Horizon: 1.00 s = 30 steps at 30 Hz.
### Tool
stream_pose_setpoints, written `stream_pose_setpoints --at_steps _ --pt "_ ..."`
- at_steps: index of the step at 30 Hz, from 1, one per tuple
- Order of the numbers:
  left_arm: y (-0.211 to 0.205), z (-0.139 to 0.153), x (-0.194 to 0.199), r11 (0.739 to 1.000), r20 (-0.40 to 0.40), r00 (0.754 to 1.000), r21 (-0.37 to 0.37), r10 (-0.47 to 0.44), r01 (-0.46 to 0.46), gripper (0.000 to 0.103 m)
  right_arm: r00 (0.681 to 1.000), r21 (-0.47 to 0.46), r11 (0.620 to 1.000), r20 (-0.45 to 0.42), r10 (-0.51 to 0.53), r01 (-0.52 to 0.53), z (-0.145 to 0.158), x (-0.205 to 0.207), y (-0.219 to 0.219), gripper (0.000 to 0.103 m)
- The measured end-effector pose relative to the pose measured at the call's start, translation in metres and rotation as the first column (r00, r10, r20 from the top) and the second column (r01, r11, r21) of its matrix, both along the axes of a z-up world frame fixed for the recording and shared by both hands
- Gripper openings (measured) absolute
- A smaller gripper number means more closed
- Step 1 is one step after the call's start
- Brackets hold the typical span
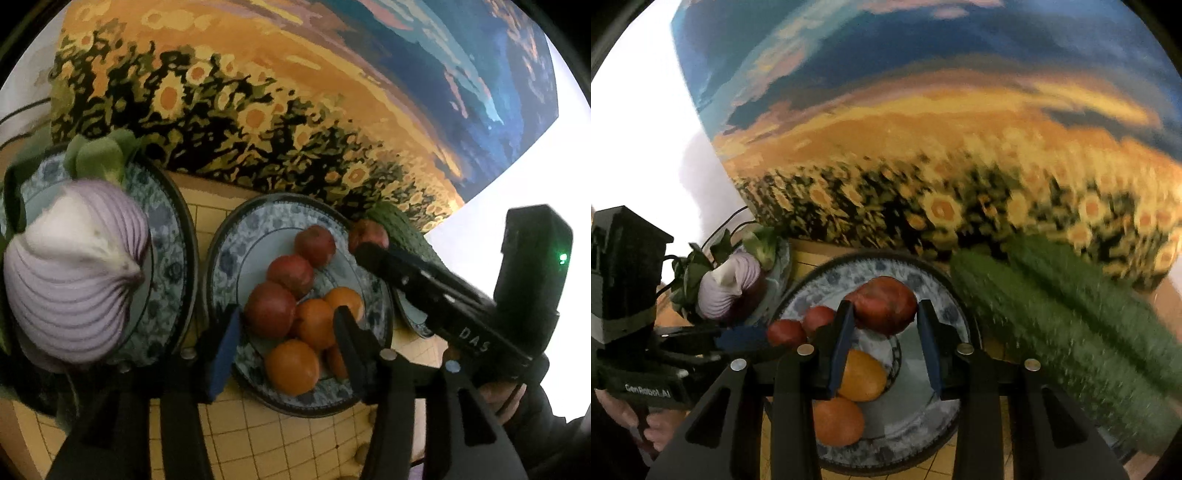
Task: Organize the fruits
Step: 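Carry both red fruits onto the plate and open the left and right tools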
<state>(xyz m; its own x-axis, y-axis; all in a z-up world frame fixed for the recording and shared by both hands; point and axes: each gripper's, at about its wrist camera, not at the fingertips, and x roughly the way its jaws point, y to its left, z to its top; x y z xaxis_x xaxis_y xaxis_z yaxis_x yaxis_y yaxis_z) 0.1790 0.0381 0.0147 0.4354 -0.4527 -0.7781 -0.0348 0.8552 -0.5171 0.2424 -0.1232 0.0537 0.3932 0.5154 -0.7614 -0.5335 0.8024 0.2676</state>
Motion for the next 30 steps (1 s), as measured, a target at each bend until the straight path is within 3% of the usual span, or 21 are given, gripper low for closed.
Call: stream_pose_setpoints --at_steps 4,16,17,19,30 --pt "-0.001 0.0 -0.006 1.0 0.006 1.0 -0.007 0.005 -0.005 0.057 0.997 -0.055 0.996 0.048 0.068 -0.065 0.006 0.0 0.022 0.036" --pt "0.0 0.004 -0.015 1.0 0.03 1.0 -0.025 -0.005 0.006 0.057 0.978 -0.148 0.973 0.08 0.192 -0.179 -0.001 0.001 0.071 0.036" --pt "0.0 0.005 -0.015 1.0 0.031 0.999 -0.02 -0.006 0.007 0.058 0.978 -0.148 0.972 0.079 0.194 -0.181 -0.002 -0.001 0.071 0.037" --pt "0.003 0.009 -0.019 1.0 0.04 0.999 -0.015 -0.006 0.006 0.058 0.982 -0.131 0.978 0.07 0.175 -0.165 -0.002 -0.002 0.067 0.053" --pt "0.007 0.033 -0.031 1.0 0.078 0.997 0.015 -0.001 0.0 0.058 0.995 -0.078 0.996 0.092 0.049 -0.042 0.026 -0.019 0.016 0.055"
